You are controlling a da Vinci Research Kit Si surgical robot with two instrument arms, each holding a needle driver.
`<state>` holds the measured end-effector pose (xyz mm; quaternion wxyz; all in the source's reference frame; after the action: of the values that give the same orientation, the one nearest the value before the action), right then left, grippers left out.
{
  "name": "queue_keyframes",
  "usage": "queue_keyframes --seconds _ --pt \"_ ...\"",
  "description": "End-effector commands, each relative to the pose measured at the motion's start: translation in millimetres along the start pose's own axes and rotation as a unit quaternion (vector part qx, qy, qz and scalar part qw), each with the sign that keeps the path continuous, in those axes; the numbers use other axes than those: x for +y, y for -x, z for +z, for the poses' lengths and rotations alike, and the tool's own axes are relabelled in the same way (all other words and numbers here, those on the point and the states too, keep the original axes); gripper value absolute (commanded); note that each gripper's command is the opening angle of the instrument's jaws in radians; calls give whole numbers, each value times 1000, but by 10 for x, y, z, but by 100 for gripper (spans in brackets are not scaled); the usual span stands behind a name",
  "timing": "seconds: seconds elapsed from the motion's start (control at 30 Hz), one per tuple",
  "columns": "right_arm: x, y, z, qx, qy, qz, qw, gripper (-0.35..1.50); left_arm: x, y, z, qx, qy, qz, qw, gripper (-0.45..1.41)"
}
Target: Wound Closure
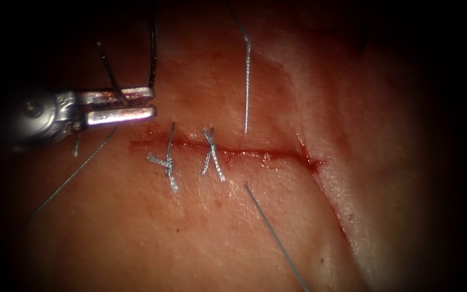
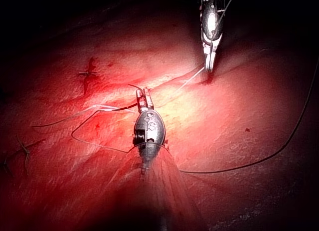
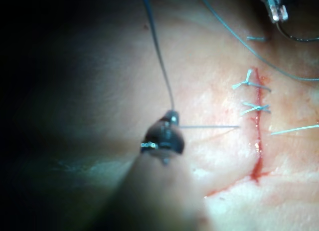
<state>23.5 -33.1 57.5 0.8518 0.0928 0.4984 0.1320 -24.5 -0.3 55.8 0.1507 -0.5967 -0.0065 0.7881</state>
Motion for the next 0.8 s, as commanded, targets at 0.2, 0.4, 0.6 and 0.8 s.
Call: queue_keyframes --seconds 0.2,0.4,0.6,0.8 --pt "-20 -2 -1 -2 -30 1 1000 -35 1 5 6 1 0 0 1000 -45" --pt "-29 -5 -4 -2 -58 2 998 37 1 5 7 1 0 0 1000 -45" --pt "23 31 -17 -56 -25 -12 998 140 1 5 7 1 0 0 1000 -45" --pt "73 60 -7 -101 42 -26 994 138 1 5 7 1 0 0 1000 -45"
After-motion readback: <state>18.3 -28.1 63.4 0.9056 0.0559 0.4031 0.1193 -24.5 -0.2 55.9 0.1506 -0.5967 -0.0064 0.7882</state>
